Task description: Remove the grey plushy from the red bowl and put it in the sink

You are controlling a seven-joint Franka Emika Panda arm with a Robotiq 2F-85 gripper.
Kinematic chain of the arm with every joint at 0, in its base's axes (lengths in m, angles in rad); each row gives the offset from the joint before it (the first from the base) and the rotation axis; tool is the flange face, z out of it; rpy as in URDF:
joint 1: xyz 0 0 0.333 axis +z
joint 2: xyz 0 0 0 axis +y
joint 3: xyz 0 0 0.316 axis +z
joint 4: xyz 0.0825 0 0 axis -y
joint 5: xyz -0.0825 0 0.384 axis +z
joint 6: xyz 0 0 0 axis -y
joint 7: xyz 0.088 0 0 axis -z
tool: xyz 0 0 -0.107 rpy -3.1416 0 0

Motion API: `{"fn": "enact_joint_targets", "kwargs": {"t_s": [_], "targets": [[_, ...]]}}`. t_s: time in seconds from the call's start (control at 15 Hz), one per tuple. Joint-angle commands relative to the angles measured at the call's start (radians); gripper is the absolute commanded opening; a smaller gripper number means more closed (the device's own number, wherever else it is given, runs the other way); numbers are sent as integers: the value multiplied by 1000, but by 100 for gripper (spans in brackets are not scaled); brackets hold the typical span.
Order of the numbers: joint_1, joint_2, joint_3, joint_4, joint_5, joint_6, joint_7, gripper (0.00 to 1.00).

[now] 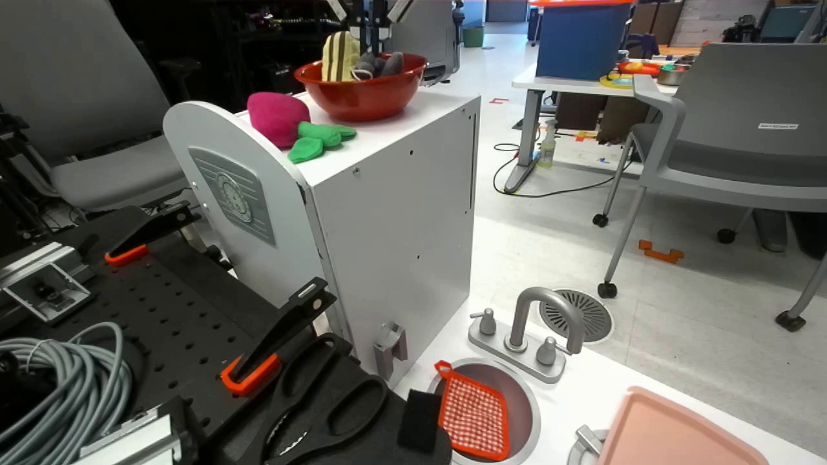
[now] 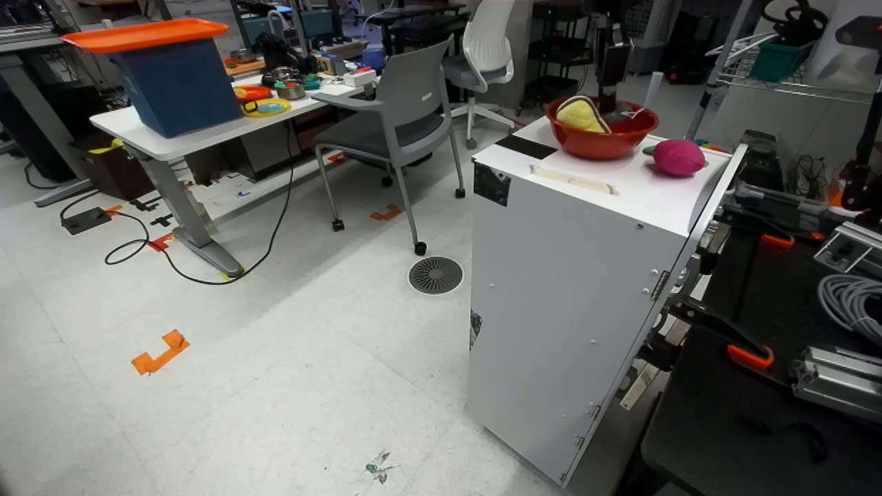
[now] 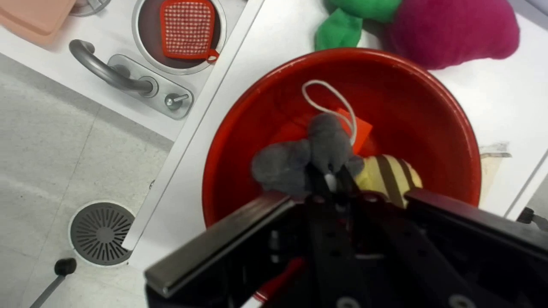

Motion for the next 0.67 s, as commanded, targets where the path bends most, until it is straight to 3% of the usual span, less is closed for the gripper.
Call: {"fn": "enact_joint_targets", "kwargs": {"t_s": [0.0,0.6], "targets": [[5,-59,-5,-25,-22,-2,22,2],[-11,-176,-46,-111,-12,21,101,2]]}}
